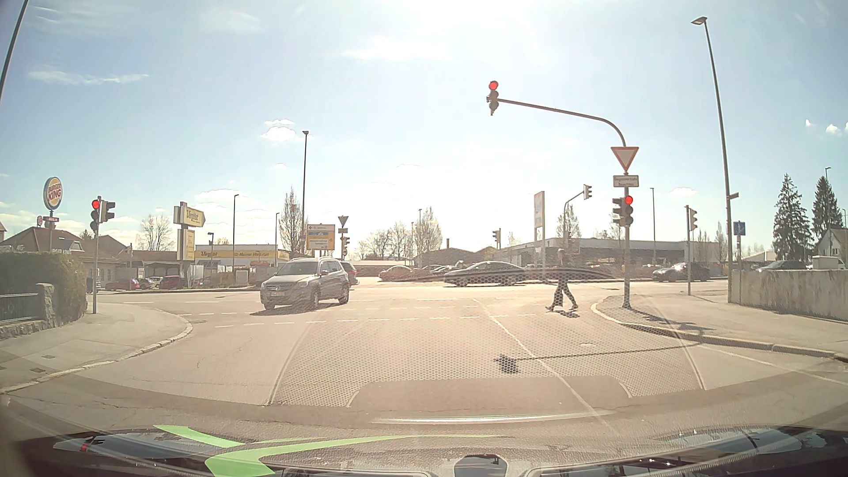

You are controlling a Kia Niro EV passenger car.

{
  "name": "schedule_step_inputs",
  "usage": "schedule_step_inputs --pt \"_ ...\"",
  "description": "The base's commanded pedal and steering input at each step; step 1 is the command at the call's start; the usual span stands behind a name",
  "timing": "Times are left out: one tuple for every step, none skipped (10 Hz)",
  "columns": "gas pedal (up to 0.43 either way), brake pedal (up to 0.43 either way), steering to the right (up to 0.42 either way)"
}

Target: Follow the waypoints while adhering to traffic rules and regulations

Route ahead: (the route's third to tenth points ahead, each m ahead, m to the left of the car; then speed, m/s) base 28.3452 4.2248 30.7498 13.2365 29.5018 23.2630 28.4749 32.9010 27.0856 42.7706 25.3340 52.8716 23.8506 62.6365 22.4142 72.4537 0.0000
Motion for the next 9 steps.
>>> schedule_step_inputs --pt "0.000 0.335 0.000" --pt "0.000 0.335 0.000" --pt "0.000 0.329 0.000" --pt "0.000 0.335 0.000" --pt "0.000 0.329 0.000" --pt "0.000 0.329 0.000" --pt "0.000 0.335 0.000" --pt "0.000 0.335 0.000" --pt "0.000 0.329 0.000"
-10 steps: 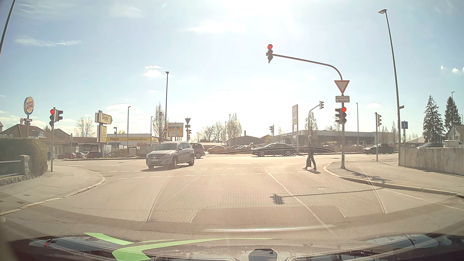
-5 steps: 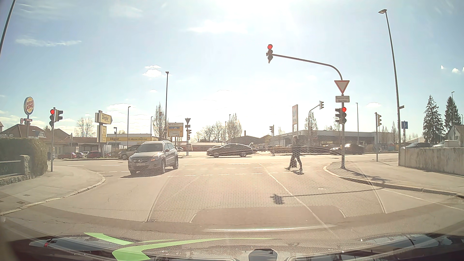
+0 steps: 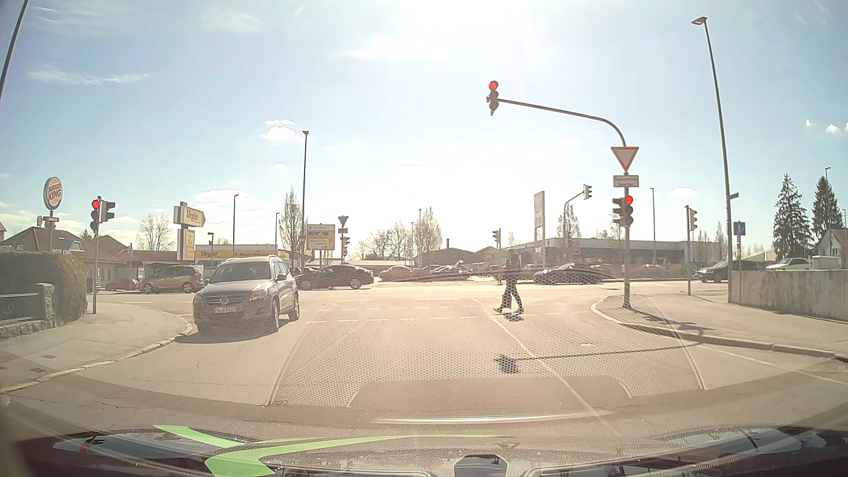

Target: Follow the waypoints while adhering to traffic rules and regulations

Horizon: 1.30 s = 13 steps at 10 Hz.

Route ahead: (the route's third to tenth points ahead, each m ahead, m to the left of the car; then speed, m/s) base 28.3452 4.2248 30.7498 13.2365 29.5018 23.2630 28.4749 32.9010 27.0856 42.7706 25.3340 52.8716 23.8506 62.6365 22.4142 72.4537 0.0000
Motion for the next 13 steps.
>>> schedule_step_inputs --pt "0.000 0.329 0.000" --pt "0.000 0.329 0.000" --pt "0.000 0.335 0.000" --pt "0.000 0.335 0.000" --pt "0.000 0.329 -0.001" --pt "0.000 0.329 0.000" --pt "0.000 0.335 0.000" --pt "0.000 0.329 0.000" --pt "0.000 0.329 0.000" --pt "0.000 0.329 0.000" --pt "0.000 0.335 0.000" --pt "0.000 0.329 0.000" --pt "0.000 0.329 0.000"
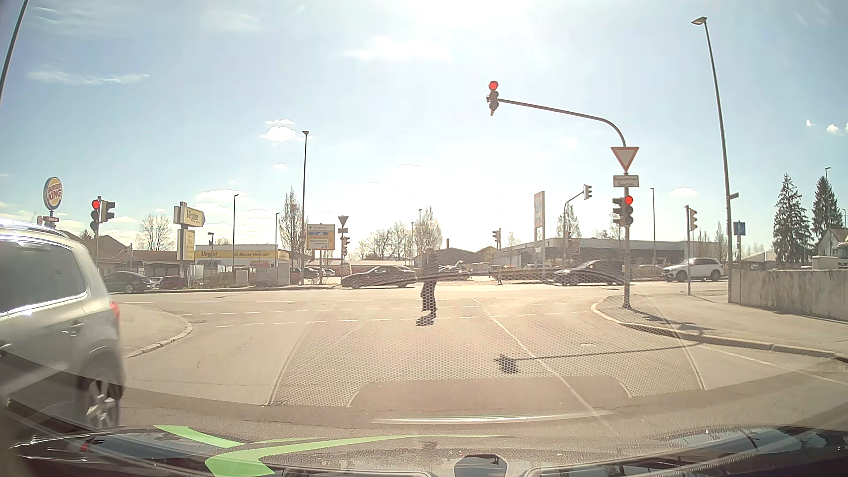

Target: Follow the waypoints while adhering to traffic rules and regulations

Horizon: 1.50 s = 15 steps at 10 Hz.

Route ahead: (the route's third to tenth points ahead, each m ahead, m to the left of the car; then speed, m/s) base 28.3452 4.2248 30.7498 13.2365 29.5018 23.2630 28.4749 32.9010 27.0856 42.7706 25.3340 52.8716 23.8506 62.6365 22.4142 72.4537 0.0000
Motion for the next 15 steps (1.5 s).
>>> schedule_step_inputs --pt "0.000 0.329 0.000" --pt "0.000 0.329 0.000" --pt "0.000 0.329 0.000" --pt "0.000 0.329 -0.001" --pt "0.000 0.335 0.000" --pt "0.000 0.329 0.000" --pt "0.000 0.335 0.000" --pt "0.000 0.329 0.000" --pt "0.000 0.335 0.000" --pt "0.000 0.329 0.000" --pt "0.000 0.329 0.000" --pt "0.000 0.329 0.000" --pt "0.000 0.329 -0.001" --pt "0.000 0.329 0.000" --pt "0.000 0.329 0.000"
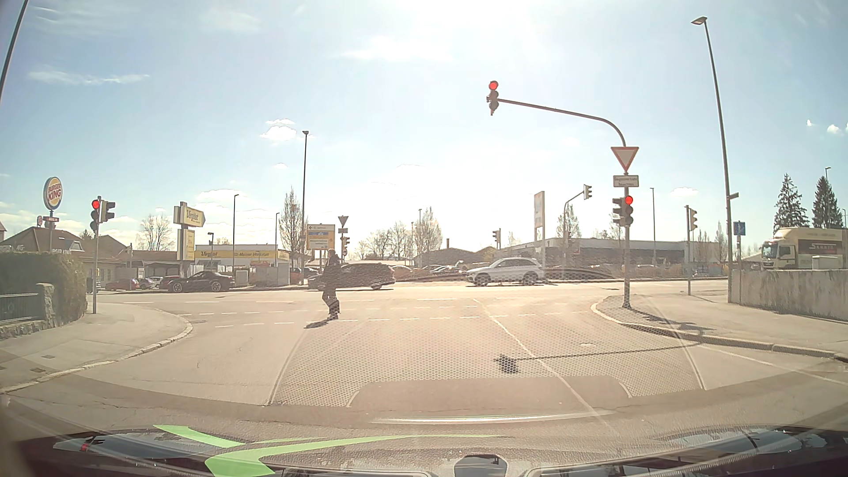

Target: Follow the waypoints while adhering to traffic rules and regulations

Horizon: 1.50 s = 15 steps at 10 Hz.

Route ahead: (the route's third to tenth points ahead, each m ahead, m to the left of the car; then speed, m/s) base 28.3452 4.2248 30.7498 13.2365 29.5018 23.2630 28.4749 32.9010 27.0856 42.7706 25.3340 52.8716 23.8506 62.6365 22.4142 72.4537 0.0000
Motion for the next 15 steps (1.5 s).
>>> schedule_step_inputs --pt "0.000 0.329 0.000" --pt "0.000 0.329 0.000" --pt "0.000 0.329 0.000" --pt "0.000 0.335 0.000" --pt "0.000 0.335 0.000" --pt "0.000 0.335 0.000" --pt "0.000 0.335 0.000" --pt "0.000 0.329 0.000" --pt "0.000 0.329 0.000" --pt "0.000 0.335 0.000" --pt "0.000 0.335 0.000" --pt "0.000 0.335 0.000" --pt "0.000 0.335 0.000" --pt "0.000 0.329 0.000" --pt "0.000 0.335 0.000"
